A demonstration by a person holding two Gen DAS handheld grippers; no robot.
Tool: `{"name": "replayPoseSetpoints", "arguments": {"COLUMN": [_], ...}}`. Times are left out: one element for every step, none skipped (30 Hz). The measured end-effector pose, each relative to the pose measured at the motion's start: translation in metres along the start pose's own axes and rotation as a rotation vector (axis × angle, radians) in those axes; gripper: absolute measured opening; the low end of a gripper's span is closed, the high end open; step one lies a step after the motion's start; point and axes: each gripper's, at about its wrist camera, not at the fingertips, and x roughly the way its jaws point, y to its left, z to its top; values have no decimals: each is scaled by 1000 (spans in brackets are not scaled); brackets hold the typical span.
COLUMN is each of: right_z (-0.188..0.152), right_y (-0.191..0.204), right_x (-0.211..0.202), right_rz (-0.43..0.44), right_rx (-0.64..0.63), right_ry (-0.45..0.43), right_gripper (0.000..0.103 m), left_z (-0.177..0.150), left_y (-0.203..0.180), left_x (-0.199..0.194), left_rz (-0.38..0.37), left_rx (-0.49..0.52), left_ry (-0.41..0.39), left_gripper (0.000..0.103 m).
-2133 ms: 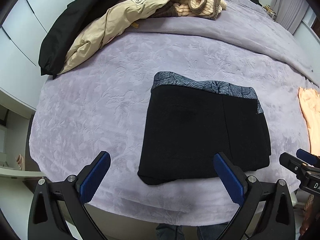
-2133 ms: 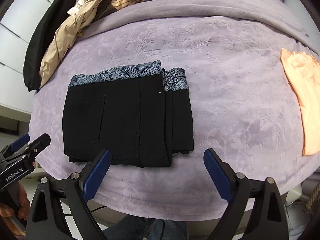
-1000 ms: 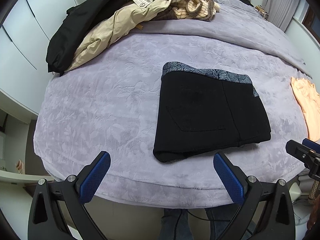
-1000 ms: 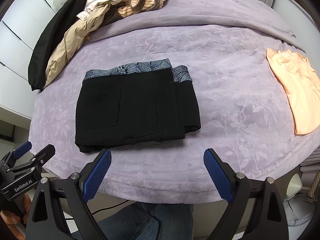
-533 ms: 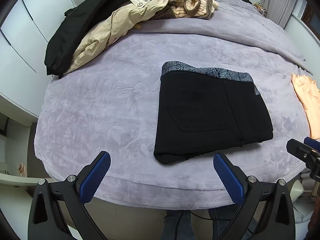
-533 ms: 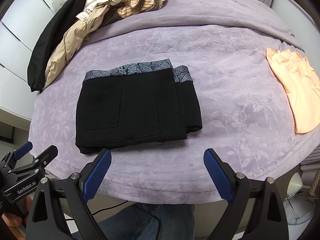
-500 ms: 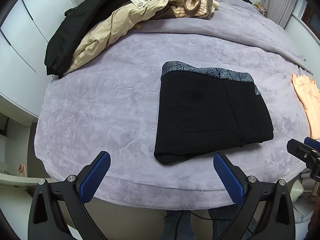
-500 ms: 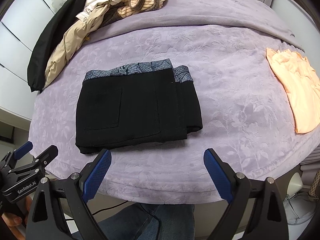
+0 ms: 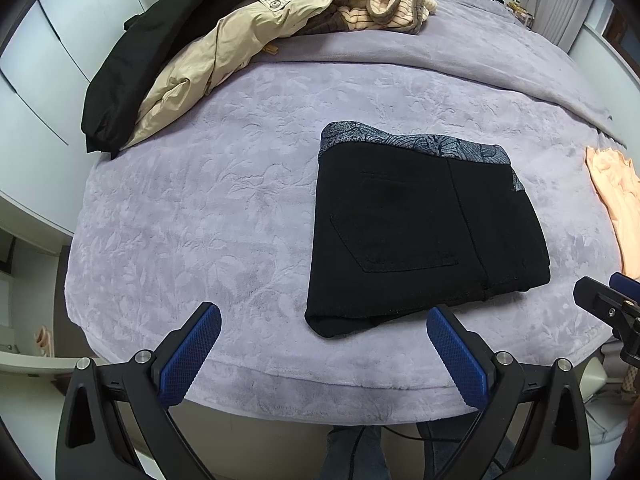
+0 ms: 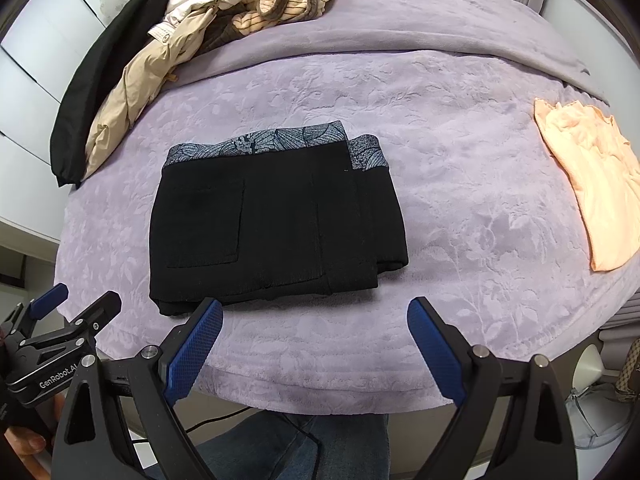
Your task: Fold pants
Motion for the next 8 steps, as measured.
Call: {"name": "replayPoseSetpoints", "arguments": {"right_z": [0, 0, 1, 1, 1, 1, 1, 2], "right_y": [1, 1, 2, 3, 3, 4, 4, 5], "right_x": [0, 1, 1, 1, 1, 1, 1, 1], "right_rz": [-2, -4, -6, -6, -6, -7, -7, -6], "right_rx": [-1, -2, -3, -4, -4, -3, -3, -3], "right_ry": [1, 1, 0, -1, 0, 0, 0, -1], "right_gripper": [95, 95, 95, 95, 95, 95, 95, 95], "left_z": [0, 1, 1, 2, 3, 4, 5, 6], "left_y": [0, 0, -1, -1, -2, -3, -2, -3], "left_x": [1, 1, 0, -1, -2, -3, -3, -3], "left_rz": [-2, -6, -8, -4, 2, 0, -5, -12], "left_rx": [-1, -1, 4, 9, 18, 23, 24, 22], "left_ry": [1, -2, -13, -22, -32, -33, -31, -26], "left_gripper": [103, 103, 103, 103, 103, 103, 103, 103]}}
